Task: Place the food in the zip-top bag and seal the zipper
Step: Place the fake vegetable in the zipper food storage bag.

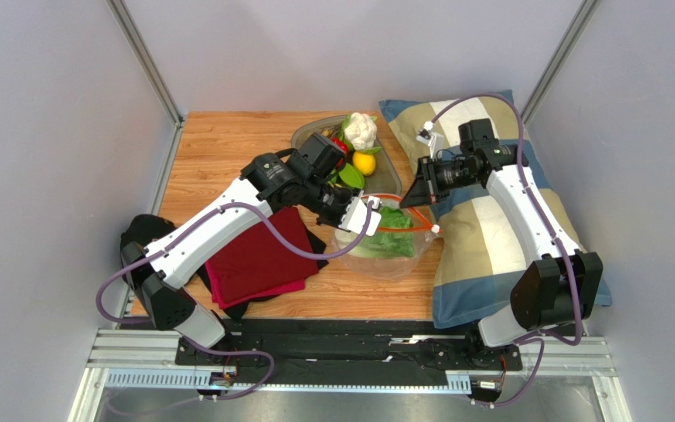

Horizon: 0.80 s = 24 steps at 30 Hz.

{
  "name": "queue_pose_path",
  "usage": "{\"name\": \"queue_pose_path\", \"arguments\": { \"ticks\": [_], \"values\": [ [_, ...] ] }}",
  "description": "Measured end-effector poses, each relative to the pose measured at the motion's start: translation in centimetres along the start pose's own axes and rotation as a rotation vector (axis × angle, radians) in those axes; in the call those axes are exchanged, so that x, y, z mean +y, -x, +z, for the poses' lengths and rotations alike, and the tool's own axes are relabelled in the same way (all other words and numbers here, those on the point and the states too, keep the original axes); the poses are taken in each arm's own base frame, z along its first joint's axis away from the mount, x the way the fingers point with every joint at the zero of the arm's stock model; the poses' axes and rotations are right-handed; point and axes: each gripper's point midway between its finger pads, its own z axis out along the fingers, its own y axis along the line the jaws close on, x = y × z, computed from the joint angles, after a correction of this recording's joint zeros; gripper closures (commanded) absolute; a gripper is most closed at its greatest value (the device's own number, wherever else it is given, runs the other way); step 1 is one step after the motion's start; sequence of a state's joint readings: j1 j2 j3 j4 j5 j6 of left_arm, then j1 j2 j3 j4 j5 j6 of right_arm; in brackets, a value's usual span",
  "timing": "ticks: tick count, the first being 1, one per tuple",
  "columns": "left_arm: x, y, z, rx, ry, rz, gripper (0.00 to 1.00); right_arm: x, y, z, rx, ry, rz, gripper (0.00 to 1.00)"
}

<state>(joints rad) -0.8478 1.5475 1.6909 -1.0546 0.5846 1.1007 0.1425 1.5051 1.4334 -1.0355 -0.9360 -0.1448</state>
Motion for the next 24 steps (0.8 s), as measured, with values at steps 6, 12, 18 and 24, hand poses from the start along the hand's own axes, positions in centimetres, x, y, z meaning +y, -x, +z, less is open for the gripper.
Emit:
{"name": "queue_pose_path", "arguments": {
  "ticks": [6, 12, 18, 24],
  "values": [
    [-0.7, -1.0, 0.7, 0.028, -0.021, -0.043, 1.0, -0.6, -0.9, 0.2, 0.043, -0.061, -0.031, 1.0],
    [0.0, 1.2, -0.9, -0.034, 0.033, -0.008, 1.0, 0.5, 0.7, -1.1, -0.003, -0.084, -0.11, 0.96],
    [-1.5, 1.2, -0.3, -0.069, -0.005, -0.04, 1.0, 0.4, 0.4, -1.1, 0.008, -0.094, -0.133, 0.31],
    [-4.0, -1.5, 2.1, -0.042, -0.075, -0.096, 1.0, 0.5, 1.0, -1.3, 0.026, -0.159, -0.202, 0.2]
  ]
}}
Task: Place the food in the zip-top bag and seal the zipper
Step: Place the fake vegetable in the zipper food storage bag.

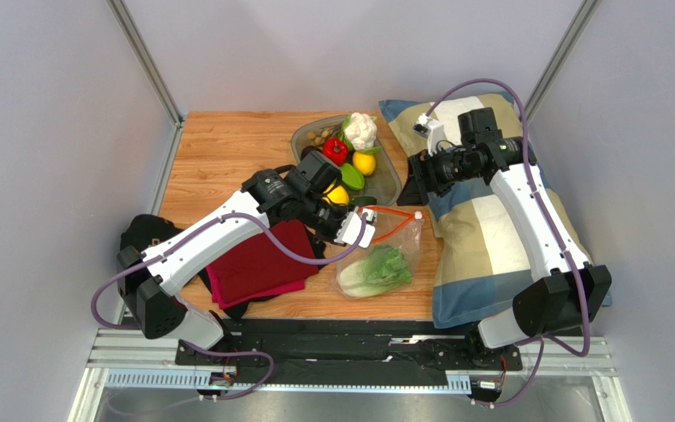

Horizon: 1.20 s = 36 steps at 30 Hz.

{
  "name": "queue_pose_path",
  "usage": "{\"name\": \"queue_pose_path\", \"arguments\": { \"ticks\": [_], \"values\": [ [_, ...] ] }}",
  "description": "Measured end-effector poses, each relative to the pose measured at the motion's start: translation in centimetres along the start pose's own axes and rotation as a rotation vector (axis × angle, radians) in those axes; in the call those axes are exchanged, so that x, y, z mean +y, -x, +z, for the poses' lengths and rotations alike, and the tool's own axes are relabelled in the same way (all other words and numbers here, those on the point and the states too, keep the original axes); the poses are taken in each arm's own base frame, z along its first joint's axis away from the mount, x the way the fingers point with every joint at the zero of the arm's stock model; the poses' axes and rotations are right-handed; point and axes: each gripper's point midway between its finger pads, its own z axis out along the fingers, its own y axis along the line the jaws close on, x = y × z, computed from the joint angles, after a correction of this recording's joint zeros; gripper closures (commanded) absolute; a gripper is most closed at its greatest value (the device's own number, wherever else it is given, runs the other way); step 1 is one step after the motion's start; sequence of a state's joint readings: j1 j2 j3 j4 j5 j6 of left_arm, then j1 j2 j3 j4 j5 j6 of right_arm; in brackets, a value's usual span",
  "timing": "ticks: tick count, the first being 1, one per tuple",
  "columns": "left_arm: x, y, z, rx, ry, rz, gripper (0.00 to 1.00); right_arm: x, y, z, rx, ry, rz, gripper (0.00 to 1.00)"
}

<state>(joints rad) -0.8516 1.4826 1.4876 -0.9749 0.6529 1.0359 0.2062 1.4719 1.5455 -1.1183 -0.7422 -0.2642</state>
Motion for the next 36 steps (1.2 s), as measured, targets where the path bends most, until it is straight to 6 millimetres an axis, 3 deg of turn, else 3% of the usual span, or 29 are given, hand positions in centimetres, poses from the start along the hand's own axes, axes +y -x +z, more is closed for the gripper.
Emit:
{"name": "queue_pose_path", "arguments": {
  "ticks": [9, 16, 22, 28, 34, 36],
  "values": [
    [-0.7, 1.8, -1.2, -0.075, 0.033, 0.107, 1.0, 2.0, -1.0, 3.2, 0.128, -0.067, -0.275, 0.2],
    [-1.4, 2.3, -1.2, -0.104, 0.018, 0.183, 1.0, -0.6, -1.3, 6.5, 0.224, -0.087, -0.343, 0.23],
    [-1.8, 2.4, -0.9, -0.113, -0.004, 0.252, 1.0, -1.4, -1.2, 7.6, 0.26, -0.07, -0.361, 0.14],
    [-2.7, 2.4, -0.9, -0.114, -0.023, 0.32, 1.0, 1.5, 1.5, 6.4, 0.189, 0.02, -0.421, 0.23],
    [-3.1, 2.5, -0.9, -0.114, -0.033, 0.366, 1.0, 2.6, -0.2, 8.0, 0.274, 0.118, -0.427, 0.3],
    [-3.1, 2.6, -0.9, -0.115, -0.034, 0.375, 1.0, 2.3, -0.9, 8.9, 0.307, 0.131, -0.42, 0.39]
  ]
}}
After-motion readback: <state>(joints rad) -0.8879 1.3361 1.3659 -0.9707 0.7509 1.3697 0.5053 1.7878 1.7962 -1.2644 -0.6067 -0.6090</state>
